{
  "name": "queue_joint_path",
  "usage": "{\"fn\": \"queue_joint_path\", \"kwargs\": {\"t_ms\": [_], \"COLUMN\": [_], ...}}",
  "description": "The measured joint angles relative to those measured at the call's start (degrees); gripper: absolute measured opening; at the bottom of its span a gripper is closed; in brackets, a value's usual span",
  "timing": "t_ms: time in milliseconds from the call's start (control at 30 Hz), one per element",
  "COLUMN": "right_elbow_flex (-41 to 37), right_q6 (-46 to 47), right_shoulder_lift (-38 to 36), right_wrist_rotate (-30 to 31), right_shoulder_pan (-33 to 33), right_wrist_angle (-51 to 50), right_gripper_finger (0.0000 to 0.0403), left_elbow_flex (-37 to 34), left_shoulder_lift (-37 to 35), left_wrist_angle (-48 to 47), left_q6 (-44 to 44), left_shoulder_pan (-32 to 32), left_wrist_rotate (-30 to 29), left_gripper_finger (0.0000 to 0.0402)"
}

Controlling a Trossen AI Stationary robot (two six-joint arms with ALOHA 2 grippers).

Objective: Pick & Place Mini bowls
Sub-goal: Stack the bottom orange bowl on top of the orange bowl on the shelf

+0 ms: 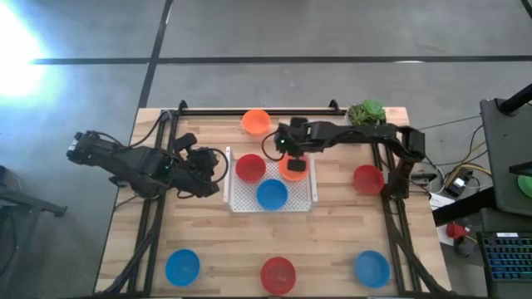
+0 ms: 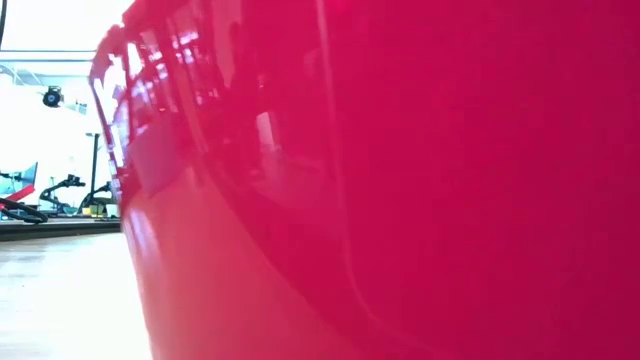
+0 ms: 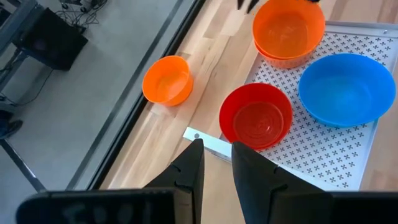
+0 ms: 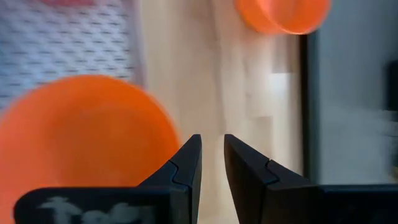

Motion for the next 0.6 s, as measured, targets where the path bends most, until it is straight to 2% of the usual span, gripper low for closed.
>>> {"fn": "queue_joint_path", "kwargs": {"t_ms": [133,600], "right_elbow_flex": [-0.1,-2.5], "right_q6": [-2.3,1.4], "right_shoulder_lift": [1.5,1.9], "right_wrist_rotate": [4.8,5.2], "right_shoulder_pan": [0.3,1.1], "right_wrist_angle": [1.2,0.6], "right_gripper_finger": [0.0066,0.0066], "left_elbow_flex": [-0.1,-1.0], "left_shoulder_lift": [0.0,0.0], "left_wrist_angle": [0.0,0.0], "left_q6": [0.9,3.8], "left_shoulder_pan": [0.0,0.0], "left_wrist_rotate": [0.0,0.0], "left_gripper_finger": [0.0078,0.0078]}}
